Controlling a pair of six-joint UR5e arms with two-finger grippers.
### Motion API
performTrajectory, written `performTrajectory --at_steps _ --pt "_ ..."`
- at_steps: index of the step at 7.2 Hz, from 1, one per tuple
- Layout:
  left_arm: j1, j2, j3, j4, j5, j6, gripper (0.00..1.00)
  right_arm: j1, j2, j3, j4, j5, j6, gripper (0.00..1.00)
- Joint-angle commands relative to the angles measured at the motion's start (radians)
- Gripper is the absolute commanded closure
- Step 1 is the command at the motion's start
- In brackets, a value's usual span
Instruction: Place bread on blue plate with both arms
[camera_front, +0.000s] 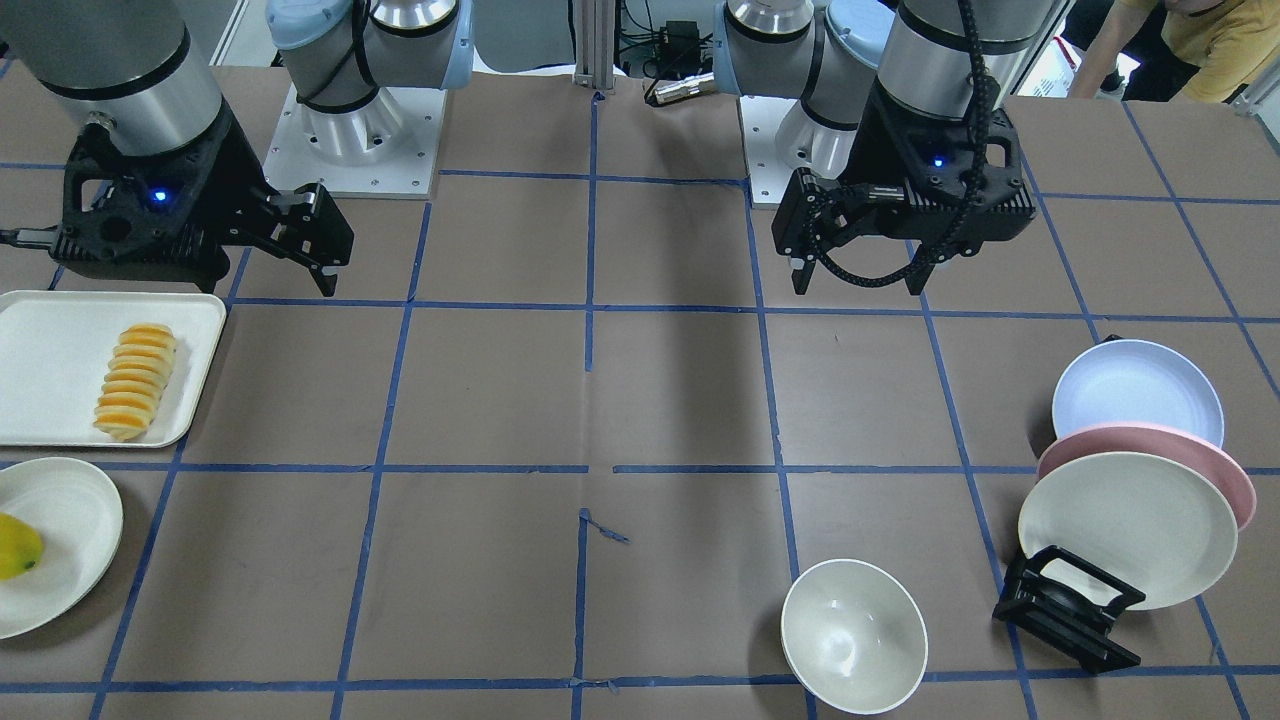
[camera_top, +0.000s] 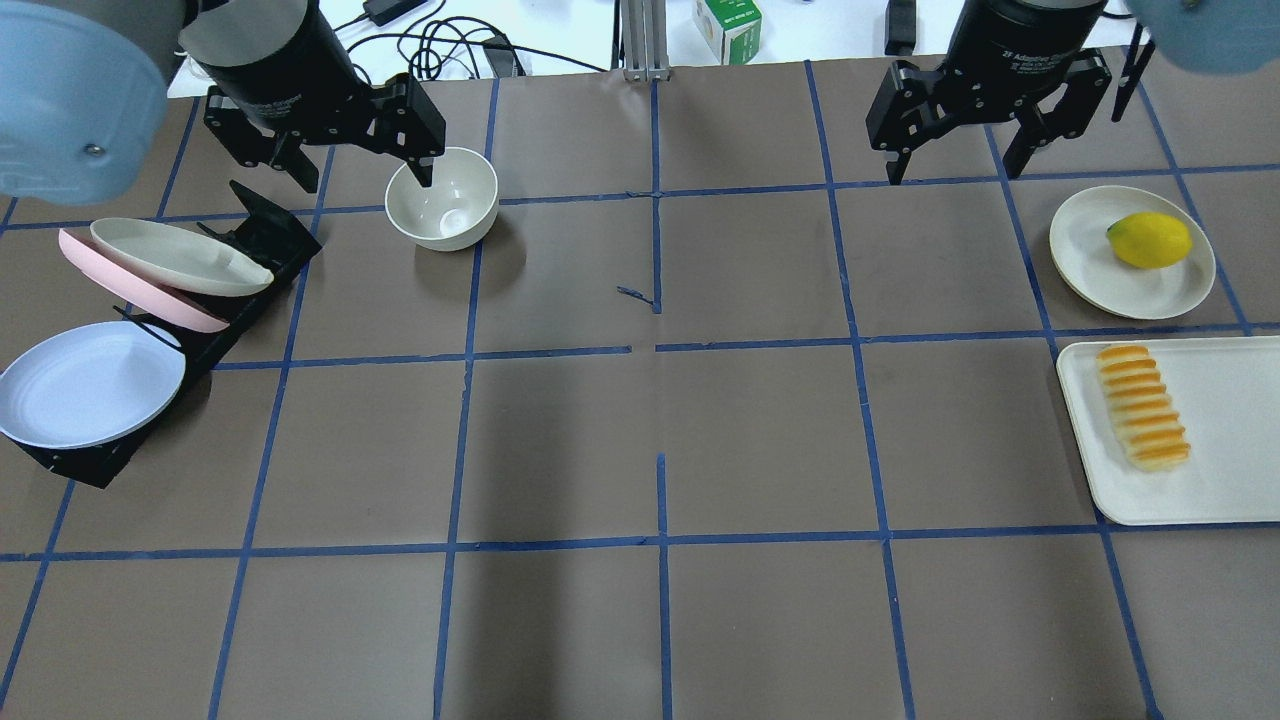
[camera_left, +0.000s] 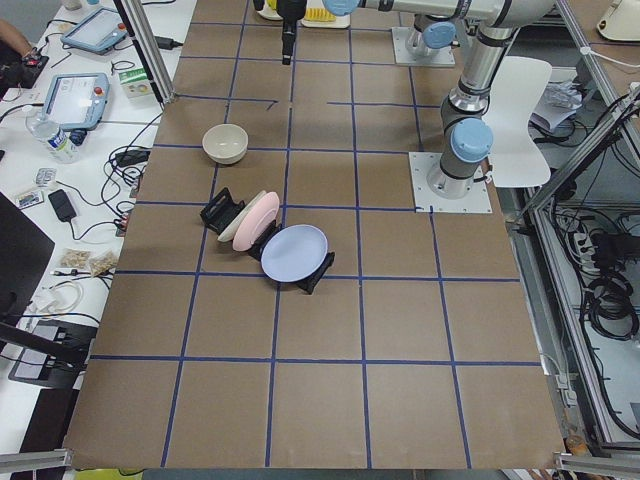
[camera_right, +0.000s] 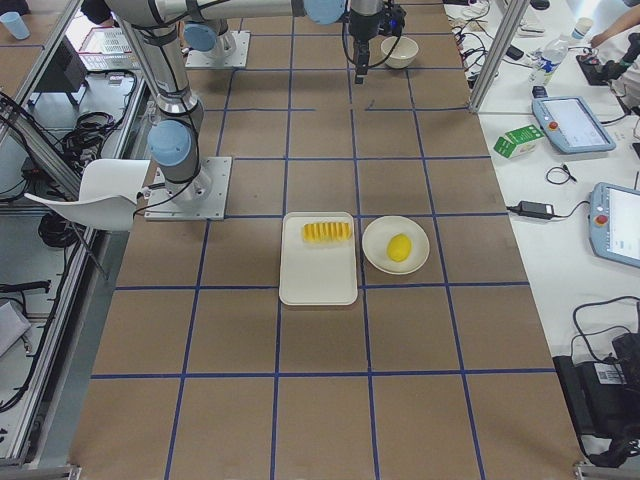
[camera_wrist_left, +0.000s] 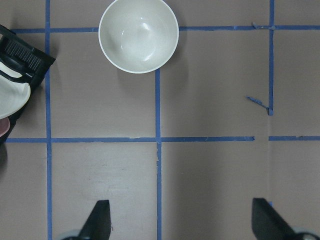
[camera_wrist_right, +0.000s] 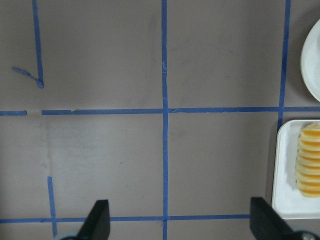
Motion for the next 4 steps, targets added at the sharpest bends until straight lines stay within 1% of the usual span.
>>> performTrajectory --at_steps 1,4 --pt "0.0 -0.001 0.0 0.0 0.0 -0.002 0.0 -0.001 0.0 0.01 -0.022 -0.005 0.005 0.0" --pt "0.0 -0.001 -0.002 0.0 0.0 -0.002 0.0 -0.001 0.0 0.012 -0.012 -0.005 0.01 0.0"
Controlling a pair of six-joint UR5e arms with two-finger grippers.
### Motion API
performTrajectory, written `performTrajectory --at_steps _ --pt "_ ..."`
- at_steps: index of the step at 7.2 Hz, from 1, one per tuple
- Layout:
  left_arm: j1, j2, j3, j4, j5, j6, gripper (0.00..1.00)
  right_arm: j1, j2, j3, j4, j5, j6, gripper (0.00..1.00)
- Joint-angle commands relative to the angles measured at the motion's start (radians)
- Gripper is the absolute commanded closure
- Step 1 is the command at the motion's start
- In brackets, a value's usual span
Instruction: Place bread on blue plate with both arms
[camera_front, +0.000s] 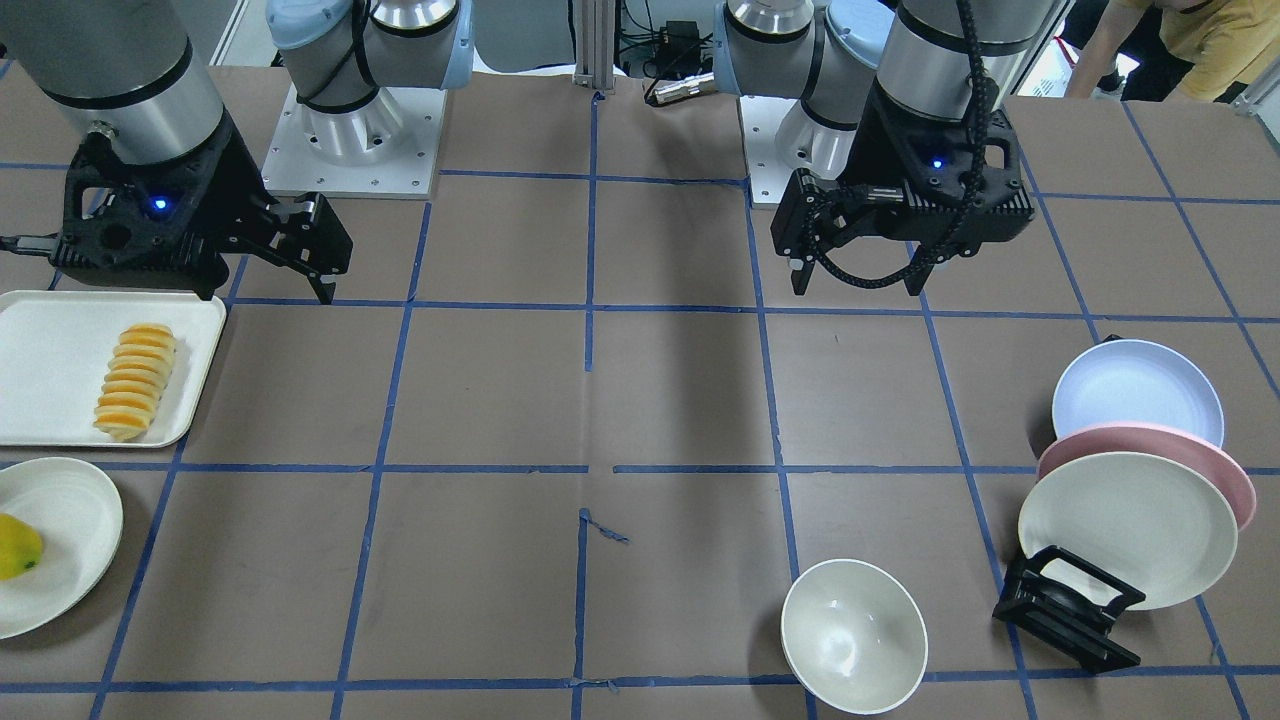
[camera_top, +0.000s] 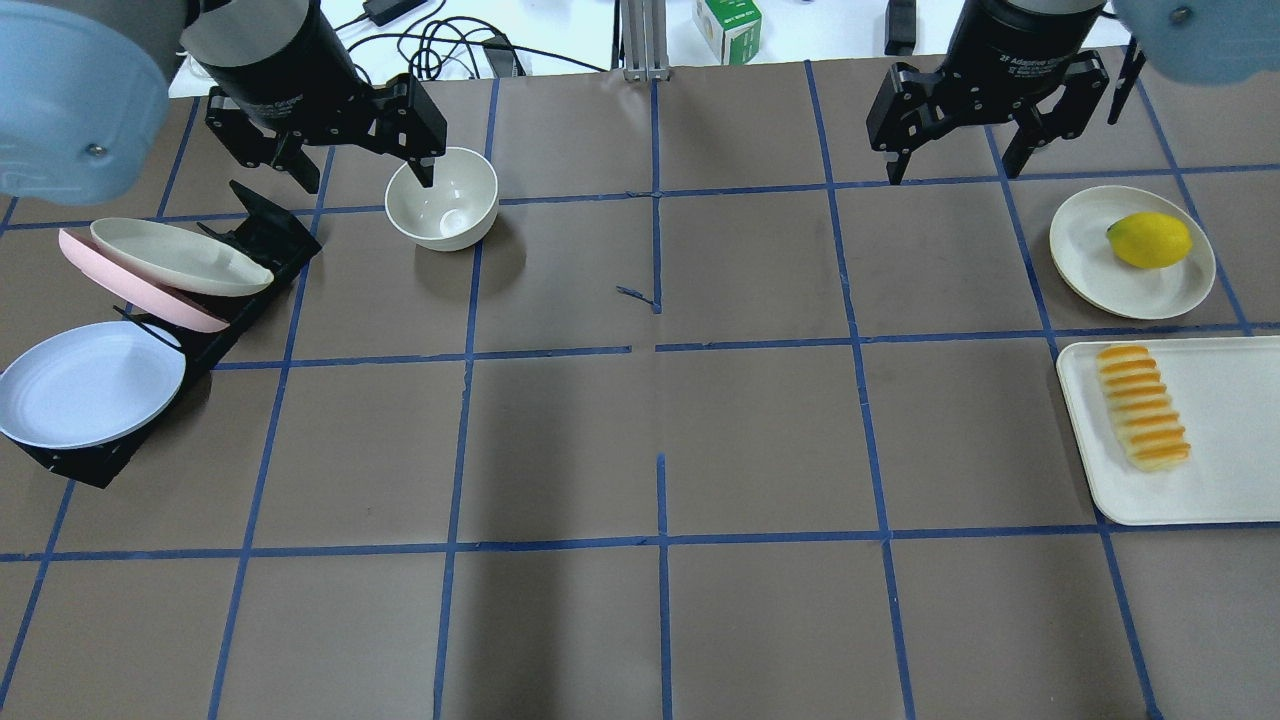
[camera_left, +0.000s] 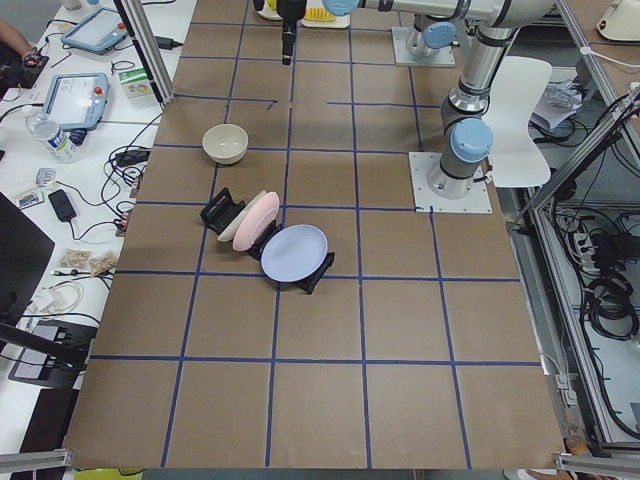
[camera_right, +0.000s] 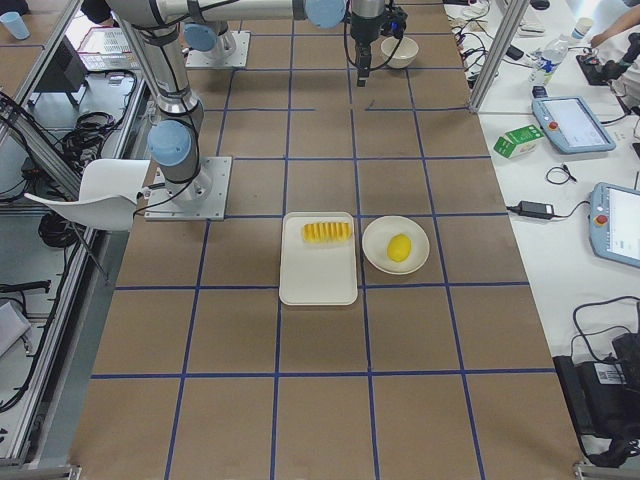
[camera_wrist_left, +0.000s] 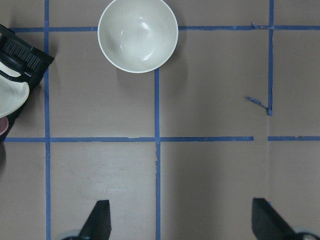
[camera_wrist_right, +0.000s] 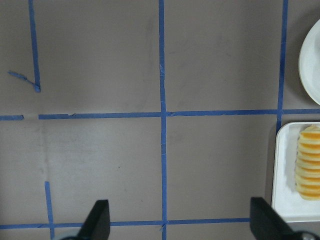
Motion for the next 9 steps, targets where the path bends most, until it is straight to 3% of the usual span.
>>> performTrajectory --at_steps 1,9 --pt "0.0 0.0 -0.001 0.0 -0.001 0.0 0.0 -0.002 0.0 0.001 0.003 0.003 0.006 0.0" --pt "0.002 0.0 0.002 0.0 0.002 0.003 0.0 0.003 -0.006 -0.018 0.005 0.05 0.032 0.0"
